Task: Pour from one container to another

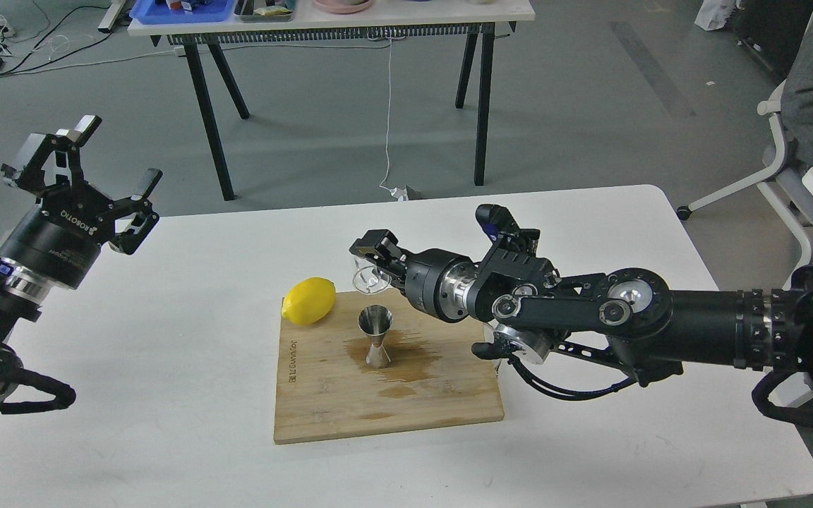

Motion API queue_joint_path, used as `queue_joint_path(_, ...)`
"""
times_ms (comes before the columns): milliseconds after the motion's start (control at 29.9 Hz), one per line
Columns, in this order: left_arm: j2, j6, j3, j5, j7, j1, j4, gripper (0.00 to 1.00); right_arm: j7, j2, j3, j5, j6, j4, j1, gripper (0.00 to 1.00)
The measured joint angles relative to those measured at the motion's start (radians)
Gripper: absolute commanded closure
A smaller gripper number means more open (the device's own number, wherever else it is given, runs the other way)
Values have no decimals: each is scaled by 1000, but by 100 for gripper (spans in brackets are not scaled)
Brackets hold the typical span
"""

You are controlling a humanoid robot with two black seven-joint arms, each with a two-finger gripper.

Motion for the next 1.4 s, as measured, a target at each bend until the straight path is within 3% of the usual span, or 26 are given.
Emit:
queue_joint_path(1070, 0, 0, 0, 0, 0, 0, 3, 4, 5, -7, -74, -165, 3, 1, 34, 60)
queue_joint_path(1405, -1, 0, 0, 0, 0, 0, 3, 4, 37, -8, -130, -230, 5, 2, 50, 60)
